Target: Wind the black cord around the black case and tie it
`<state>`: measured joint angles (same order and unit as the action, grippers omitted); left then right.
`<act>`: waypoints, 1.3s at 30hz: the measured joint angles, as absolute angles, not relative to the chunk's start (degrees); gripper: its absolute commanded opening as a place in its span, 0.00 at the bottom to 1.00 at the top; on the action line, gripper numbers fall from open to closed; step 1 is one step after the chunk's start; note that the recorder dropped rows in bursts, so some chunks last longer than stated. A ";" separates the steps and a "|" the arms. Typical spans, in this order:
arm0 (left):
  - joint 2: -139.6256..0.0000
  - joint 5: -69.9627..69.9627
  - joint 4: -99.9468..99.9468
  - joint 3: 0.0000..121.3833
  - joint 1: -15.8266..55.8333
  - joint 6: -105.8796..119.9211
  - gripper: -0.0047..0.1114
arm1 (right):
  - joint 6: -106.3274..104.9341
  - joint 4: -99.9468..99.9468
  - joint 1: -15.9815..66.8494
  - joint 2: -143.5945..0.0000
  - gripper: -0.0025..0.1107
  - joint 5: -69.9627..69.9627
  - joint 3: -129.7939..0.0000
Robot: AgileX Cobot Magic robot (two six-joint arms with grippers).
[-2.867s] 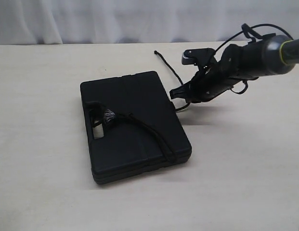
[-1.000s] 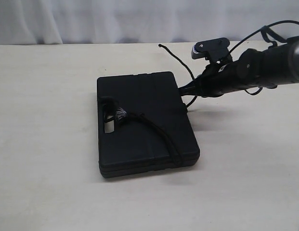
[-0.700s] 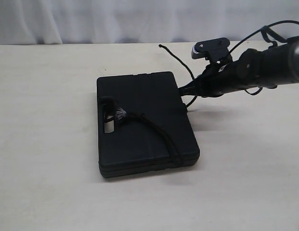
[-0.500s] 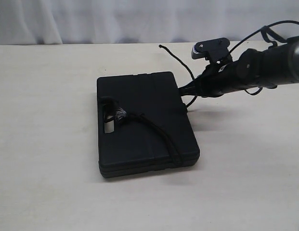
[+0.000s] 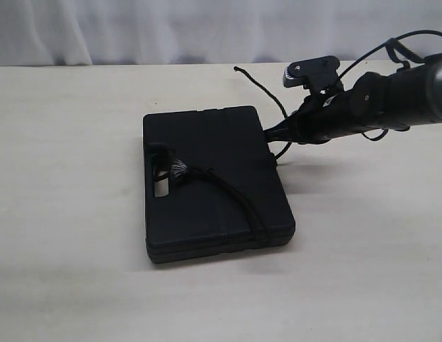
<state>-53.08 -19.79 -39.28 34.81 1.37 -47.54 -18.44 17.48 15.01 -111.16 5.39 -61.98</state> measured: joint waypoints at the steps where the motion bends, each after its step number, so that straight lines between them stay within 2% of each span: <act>1: -55.21 -18.18 -35.96 37.27 1.37 -41.69 0.04 | -18.44 17.48 15.01 -111.16 0.06 5.39 -61.98; 3: -60.13 -12.35 -27.75 42.68 1.37 -28.16 0.04 | -18.44 17.48 15.01 -111.16 0.06 5.39 -61.98; 4: -64.38 -4.86 -22.64 47.44 1.37 -18.50 0.04 | -18.44 17.48 15.01 -111.16 0.06 5.39 -61.98; 8: -78.91 25.11 -19.26 64.22 0.73 -7.74 0.04 | -18.44 17.48 15.01 -111.16 0.06 5.39 -61.98; 11: -87.19 38.17 -7.15 69.99 1.60 5.53 0.04 | -18.44 17.48 15.01 -111.16 0.06 5.39 -61.98; 14: -93.63 49.68 28.37 71.18 6.97 54.14 0.04 | -18.44 17.48 15.01 -111.16 0.06 5.39 -61.98; 16: -95.88 55.81 39.77 71.06 12.24 76.01 0.11 | -18.44 17.48 15.01 -111.16 0.06 5.39 -61.98; 19: -98.57 50.14 43.71 70.84 21.69 86.79 0.32 | -18.44 17.48 15.01 -111.16 0.06 5.39 -61.98; 22: -101.00 45.09 44.01 70.84 27.09 90.01 0.41 | -18.44 17.48 15.01 -111.16 0.06 5.39 -61.98; 30: -108.20 40.84 43.53 70.73 36.94 98.33 0.41 | -18.44 17.48 15.01 -111.16 0.06 5.39 -61.98; 39: -111.28 34.35 42.76 70.73 38.07 99.40 0.41 | -18.44 17.48 15.01 -111.16 0.06 5.39 -61.98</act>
